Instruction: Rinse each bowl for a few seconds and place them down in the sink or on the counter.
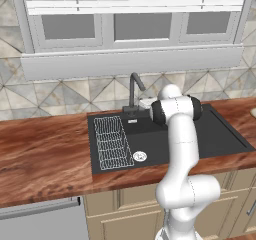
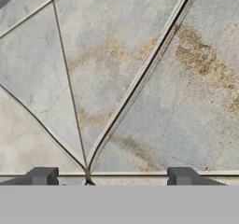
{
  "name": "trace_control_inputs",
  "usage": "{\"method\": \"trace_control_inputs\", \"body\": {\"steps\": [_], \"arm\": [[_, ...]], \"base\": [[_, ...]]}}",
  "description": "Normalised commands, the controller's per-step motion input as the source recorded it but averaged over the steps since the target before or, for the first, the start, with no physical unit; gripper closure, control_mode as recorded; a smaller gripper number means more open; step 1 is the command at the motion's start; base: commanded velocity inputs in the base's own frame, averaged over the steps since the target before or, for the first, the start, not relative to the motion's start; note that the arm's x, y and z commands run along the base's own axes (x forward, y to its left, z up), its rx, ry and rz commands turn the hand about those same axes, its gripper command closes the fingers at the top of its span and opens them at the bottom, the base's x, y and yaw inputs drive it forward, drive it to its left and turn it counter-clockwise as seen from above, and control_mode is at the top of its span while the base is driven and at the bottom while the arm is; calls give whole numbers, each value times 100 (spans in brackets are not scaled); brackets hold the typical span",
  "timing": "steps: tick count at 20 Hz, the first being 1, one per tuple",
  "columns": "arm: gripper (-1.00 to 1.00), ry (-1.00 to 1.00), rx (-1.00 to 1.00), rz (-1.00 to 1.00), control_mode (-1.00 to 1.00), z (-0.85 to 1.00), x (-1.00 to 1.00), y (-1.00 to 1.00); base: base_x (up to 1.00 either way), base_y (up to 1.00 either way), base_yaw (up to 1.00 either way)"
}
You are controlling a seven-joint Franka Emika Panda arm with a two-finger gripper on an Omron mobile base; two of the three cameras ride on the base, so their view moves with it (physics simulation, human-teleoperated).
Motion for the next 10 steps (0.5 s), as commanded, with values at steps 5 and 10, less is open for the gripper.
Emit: {"method": "trace_control_inputs", "body": {"steps": [5, 10], "arm": [[-100, 19, -27, -18, -100, -51, 11, -47], [-100, 18, -28, -19, -100, -50, 13, -43]], "base": [[0, 0, 0], [0, 0, 0]]}}
